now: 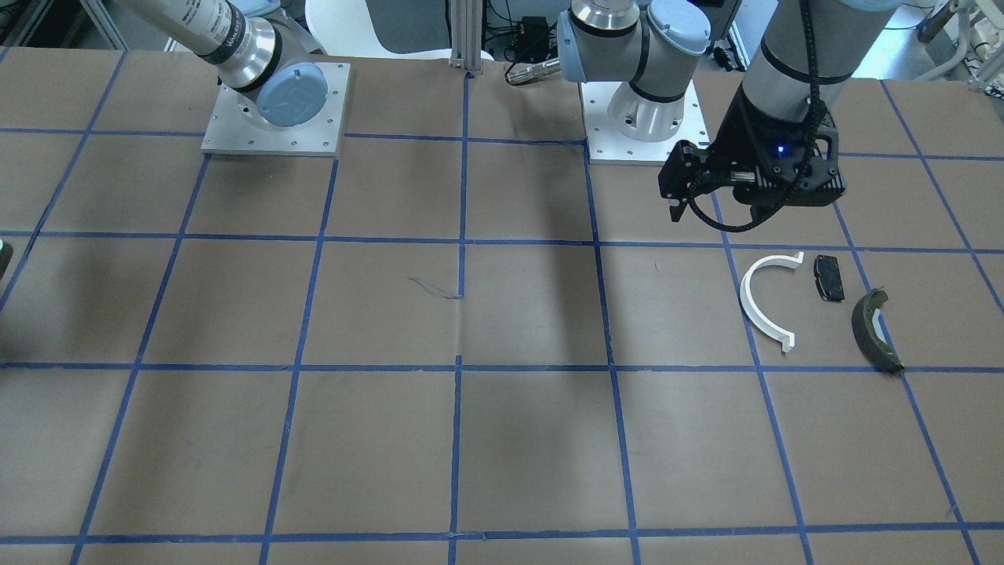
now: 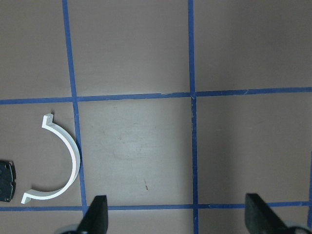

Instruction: Place bearing gear from tray to pile

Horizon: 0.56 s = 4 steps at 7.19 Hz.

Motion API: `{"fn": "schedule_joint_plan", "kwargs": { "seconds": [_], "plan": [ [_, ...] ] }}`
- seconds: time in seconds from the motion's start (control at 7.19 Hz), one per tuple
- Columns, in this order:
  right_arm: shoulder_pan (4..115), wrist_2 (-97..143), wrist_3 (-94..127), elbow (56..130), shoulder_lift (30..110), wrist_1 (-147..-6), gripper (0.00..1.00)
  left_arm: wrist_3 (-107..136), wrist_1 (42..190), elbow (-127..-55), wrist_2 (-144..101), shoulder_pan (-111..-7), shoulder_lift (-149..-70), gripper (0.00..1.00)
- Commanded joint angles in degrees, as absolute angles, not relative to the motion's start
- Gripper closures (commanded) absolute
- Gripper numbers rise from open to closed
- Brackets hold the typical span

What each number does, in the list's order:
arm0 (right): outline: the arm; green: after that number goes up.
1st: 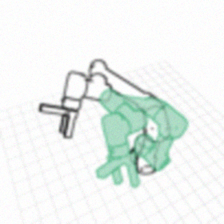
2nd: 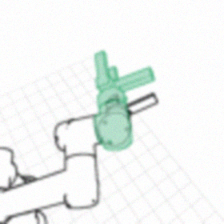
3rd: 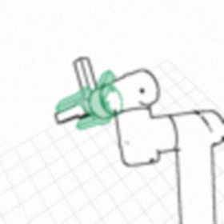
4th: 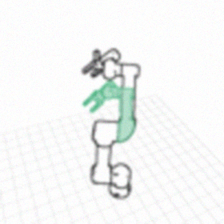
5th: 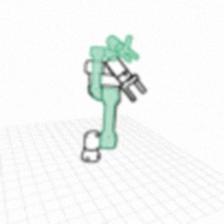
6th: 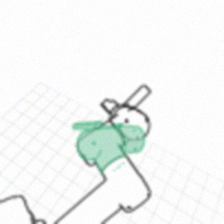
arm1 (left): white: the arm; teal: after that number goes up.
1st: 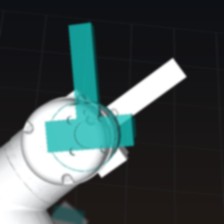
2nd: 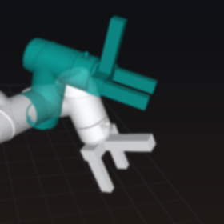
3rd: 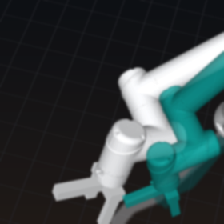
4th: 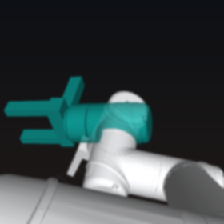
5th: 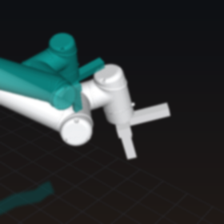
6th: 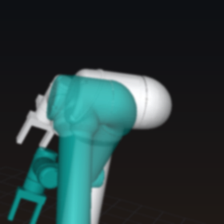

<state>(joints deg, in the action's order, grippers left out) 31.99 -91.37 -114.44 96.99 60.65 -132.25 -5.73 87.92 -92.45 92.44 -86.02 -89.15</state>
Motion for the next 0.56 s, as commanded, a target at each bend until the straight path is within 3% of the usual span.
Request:
{"fn": "schedule_joint_plan", "kwargs": {
  "seconds": [0.0, 0.42],
  "plan": [
    [34.08, -90.36, -107.71, 97.12, 65.81, -127.57, 0.89, -5.8, 87.8, -92.37, 92.37, -85.87, -89.38, 0.0],
    [48.11, -90.35, -84.91, 100.0, 76.43, -118.94, 0.89, -5.8, 87.89, -92.46, 92.46, -85.87, -89.03, 0.0]
  ]
}}
